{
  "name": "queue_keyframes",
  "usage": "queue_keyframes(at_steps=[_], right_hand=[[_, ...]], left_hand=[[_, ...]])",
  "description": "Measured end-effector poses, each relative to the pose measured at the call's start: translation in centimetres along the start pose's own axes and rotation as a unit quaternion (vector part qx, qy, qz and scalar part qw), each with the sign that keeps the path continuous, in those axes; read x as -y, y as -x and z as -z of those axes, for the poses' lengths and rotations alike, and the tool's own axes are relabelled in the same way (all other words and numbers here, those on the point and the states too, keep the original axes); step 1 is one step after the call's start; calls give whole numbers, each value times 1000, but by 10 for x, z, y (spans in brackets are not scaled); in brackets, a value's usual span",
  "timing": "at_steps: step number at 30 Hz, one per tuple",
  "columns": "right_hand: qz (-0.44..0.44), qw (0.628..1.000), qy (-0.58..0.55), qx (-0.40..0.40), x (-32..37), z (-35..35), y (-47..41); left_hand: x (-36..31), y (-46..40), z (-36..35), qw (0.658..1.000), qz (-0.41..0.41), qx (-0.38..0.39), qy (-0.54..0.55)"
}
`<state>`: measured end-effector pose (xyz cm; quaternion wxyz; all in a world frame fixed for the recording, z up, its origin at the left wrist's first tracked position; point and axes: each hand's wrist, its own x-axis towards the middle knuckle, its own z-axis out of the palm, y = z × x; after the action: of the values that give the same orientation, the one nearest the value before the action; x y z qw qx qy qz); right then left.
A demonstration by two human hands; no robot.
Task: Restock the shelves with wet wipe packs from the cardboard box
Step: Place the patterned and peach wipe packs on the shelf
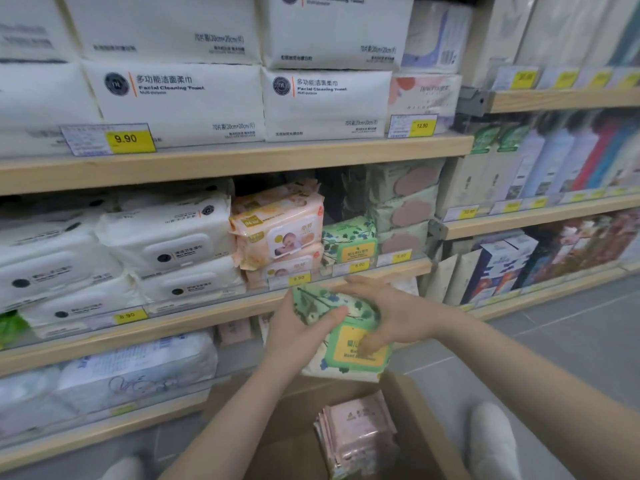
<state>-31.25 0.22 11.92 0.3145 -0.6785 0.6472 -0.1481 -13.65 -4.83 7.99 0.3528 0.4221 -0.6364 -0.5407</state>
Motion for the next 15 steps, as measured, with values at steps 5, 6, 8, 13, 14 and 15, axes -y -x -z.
queue_keyframes(at_steps=[5, 6, 8, 13, 14, 15], right_hand=[[31, 998, 50, 26, -5, 10, -20], [39, 997, 65, 6, -10, 15, -23], [48, 991, 113, -52, -17, 29, -32], [66, 925, 320, -191, -30, 88, -71], [60, 907, 359, -211, -31, 98, -81], [58, 890, 392, -226, -32, 107, -92]], left_hand=[[-3, -18, -5, 997, -30, 50, -48], [-7, -24, -2, 993, -47, 74, -74], [-21, -43, 6, 982, -100, 102, -123], [-45, -134, 41, 883, -281, -53, -371], [-45, -150, 46, 856, -281, -59, -430], [-44, -161, 47, 833, -267, -57, -481]])
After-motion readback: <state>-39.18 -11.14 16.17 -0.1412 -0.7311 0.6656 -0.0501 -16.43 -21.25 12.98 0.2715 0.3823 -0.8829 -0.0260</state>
